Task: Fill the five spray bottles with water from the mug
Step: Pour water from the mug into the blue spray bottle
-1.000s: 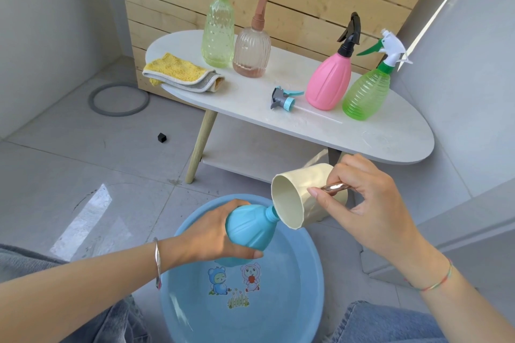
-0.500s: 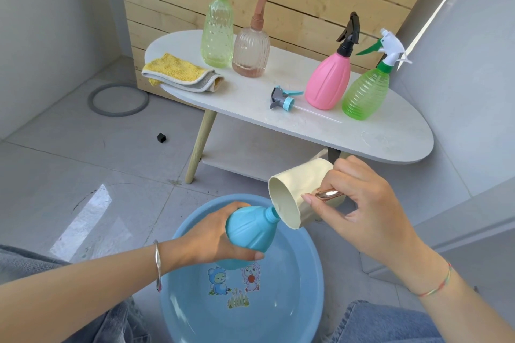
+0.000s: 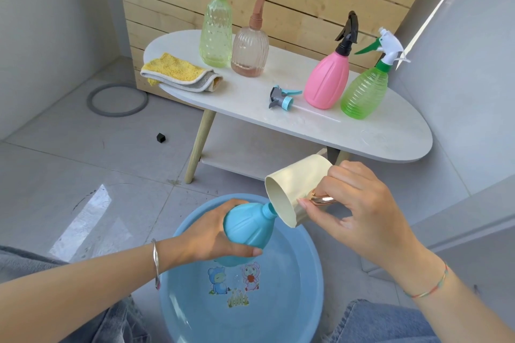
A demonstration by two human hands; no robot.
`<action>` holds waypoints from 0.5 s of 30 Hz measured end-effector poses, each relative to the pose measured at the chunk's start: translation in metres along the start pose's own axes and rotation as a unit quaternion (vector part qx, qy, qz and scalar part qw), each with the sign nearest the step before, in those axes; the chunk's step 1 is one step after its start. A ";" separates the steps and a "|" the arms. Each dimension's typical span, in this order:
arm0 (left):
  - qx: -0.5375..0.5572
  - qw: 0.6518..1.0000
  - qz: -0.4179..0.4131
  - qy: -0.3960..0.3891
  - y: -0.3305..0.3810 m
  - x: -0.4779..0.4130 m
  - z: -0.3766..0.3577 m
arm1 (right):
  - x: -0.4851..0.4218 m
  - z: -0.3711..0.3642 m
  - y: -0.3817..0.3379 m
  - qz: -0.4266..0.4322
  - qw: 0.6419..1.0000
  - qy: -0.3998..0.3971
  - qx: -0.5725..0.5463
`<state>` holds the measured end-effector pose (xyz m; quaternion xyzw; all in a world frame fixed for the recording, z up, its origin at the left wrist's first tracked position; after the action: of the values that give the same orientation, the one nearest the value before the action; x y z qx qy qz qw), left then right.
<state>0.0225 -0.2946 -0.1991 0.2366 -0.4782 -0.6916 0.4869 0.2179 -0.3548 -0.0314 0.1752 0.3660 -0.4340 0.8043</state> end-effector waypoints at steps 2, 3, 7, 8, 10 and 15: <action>0.000 1.000 -0.003 0.001 0.000 0.000 0.001 | 0.000 0.001 0.001 -0.010 1.000 0.002 -0.005; 0.002 1.000 -0.004 0.001 0.000 0.000 0.001 | 0.000 0.001 0.003 -0.022 1.000 0.003 -0.012; 0.023 1.000 0.001 0.005 -0.001 -0.001 0.003 | 0.004 0.000 0.014 -0.144 0.987 -0.003 -0.071; 0.021 1.000 0.002 0.009 -0.001 -0.002 0.003 | 0.006 -0.002 0.019 -0.192 0.977 -0.005 -0.091; 0.015 1.000 0.004 0.020 -0.001 -0.003 0.006 | 0.011 -0.007 0.033 -0.288 0.948 -0.025 -0.133; 0.011 0.999 0.025 0.042 -0.008 -0.003 0.012 | 0.034 -0.034 0.058 -0.443 0.866 -0.045 -0.228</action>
<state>0.0110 -0.2858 -0.2013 0.2583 -0.4709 -0.6633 0.5212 0.2633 -0.3210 -0.0812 -0.2130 0.4571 -0.6566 0.5609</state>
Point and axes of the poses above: each hand's wrist, its own x-axis away from the middle knuckle, its own z-axis out of the back of the hand, y = z × x, the point moved 3 cm from there along -x, towards the middle knuckle, and after that the axes turned 11 degrees about y, right-handed, at the moved point
